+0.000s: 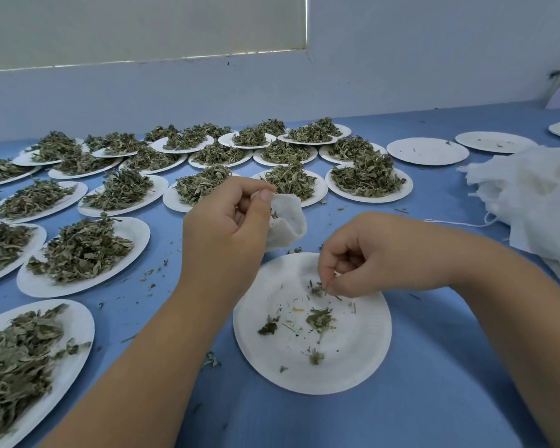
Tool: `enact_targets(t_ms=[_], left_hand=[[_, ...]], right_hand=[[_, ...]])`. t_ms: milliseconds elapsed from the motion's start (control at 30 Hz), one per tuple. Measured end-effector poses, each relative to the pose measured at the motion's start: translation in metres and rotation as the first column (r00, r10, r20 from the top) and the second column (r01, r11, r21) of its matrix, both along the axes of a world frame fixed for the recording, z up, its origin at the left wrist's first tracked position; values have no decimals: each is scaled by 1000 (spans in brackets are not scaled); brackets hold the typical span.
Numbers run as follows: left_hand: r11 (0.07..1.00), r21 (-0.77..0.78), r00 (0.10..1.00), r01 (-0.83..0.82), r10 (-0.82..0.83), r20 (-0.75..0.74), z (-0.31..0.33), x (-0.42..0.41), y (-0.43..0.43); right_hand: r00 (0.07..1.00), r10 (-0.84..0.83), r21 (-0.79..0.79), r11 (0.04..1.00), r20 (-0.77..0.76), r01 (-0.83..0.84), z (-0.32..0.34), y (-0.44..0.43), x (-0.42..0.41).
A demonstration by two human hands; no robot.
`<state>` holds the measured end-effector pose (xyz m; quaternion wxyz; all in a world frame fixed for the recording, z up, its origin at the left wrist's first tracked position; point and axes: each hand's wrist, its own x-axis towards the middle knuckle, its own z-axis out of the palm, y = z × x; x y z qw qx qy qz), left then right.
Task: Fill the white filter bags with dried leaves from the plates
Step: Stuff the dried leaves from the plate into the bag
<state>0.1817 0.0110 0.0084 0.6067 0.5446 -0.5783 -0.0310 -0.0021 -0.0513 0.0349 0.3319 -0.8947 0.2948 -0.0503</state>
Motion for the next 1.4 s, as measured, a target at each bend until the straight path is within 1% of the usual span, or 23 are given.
enact_targets(t_ms=[100, 300, 400, 500, 600, 767, 967, 1133, 1233, 1400], left_hand=[[1000, -3, 1000, 5, -5, -1, 0, 0, 0], [1000, 8, 1000, 14, -14, -23, -1, 2, 0], [1000, 13, 1000, 11, -11, -7, -1, 2, 1], [1000, 17, 1000, 15, -14, -18, -1, 2, 1], [1000, 14, 999, 12, -11, -31, -1, 2, 0], [1000, 6, 999, 15, -15, -33, -1, 1, -2], [1000, 8, 999, 27, -27, -38, -2, 1, -2], [1000, 11, 999, 29, -28, -47, -2, 1, -2], [999, 10, 998, 33, -32, -63, -2, 1, -2], [999, 7, 998, 35, -35, -56, -2, 2, -1]], right_hand=[[1000, 27, -10, 1000, -11, -27, -4, 2, 4], [1000, -26, -74, 997, -9, 25, 1, -2, -2], [994, 19, -65, 998, -106, -26, 1, 2, -3], [978, 25, -104, 993, -207, -48, -1, 7, -1], [966, 28, -130, 990, -258, -63, -2, 12, 0], [971, 40, -154, 985, -237, -78, -5, 20, 4], [976, 94, -149, 981, -195, -124, -10, 27, 8], [980, 78, -203, 972, -183, -116, -16, 34, 14], [984, 68, -203, 974, -164, -101, -16, 34, 15], [984, 44, -195, 978, -173, -78, -9, 30, 8]])
